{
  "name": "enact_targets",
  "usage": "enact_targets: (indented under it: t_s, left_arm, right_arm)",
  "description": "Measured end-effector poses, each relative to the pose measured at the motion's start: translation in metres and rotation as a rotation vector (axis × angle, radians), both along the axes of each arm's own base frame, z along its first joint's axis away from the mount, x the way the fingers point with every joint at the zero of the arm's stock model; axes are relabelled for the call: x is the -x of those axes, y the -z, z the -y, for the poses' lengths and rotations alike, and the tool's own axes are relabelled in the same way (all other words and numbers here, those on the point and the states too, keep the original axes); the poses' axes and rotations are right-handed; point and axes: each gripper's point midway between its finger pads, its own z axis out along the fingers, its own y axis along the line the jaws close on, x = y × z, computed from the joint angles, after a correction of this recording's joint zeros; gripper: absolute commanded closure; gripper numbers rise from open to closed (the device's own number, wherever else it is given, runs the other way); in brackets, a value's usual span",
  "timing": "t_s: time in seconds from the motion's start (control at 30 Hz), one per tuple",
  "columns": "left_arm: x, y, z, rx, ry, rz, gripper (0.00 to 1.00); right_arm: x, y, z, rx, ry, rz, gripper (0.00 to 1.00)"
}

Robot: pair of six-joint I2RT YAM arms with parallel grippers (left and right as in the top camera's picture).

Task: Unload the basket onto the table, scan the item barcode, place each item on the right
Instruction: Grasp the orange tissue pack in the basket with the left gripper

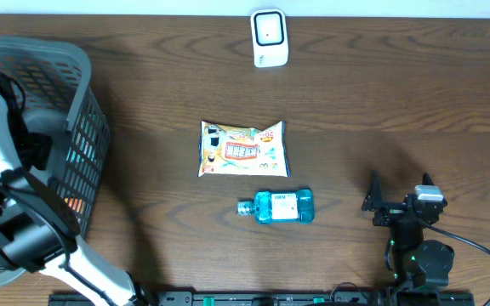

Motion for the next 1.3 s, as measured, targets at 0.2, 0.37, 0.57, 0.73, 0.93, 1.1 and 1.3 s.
enact_targets:
  t_s: [0.2,0.37,0.57,0.73,0.93,1.1,1.3]
  left_arm:
    - [0.01,0.039,0.01,0.061,-0.009,-0.07,0.19]
    - [0.017,0.062,0.015,0.067,-0.026,-0.081,0.18]
    - [0.021,0.084,0.017,0.062,-0.03,-0.072,0.18]
    - [0.022,0.092,0.018,0.056,-0.03,-0.064,0.26]
    - [0.019,0.097,0.016,0.048,-0.034,-0.048,0.56]
    - [0.02,0.1,0.016,0.044,-0.035,-0.047,0.91]
    - [0.021,0.097,0.016,0.046,-0.033,-0.054,0.92]
  right_arm:
    - [0.0,0.0,0.0,0.0,0.0,0.0,0.01]
    - [0.0,0.0,0.0,0.0,0.0,0.0,0.01]
    - [0.0,0.0,0.0,0.0,0.0,0.0,0.01]
    - [0.0,0.0,0.0,0.0,0.0,0.0,0.01]
    - [0.0,0.0,0.0,0.0,0.0,0.0,0.01]
    - [0.0,0.0,0.0,0.0,0.0,0.0,0.01]
    - [0.0,0.0,0.0,0.0,0.0,0.0,0.01]
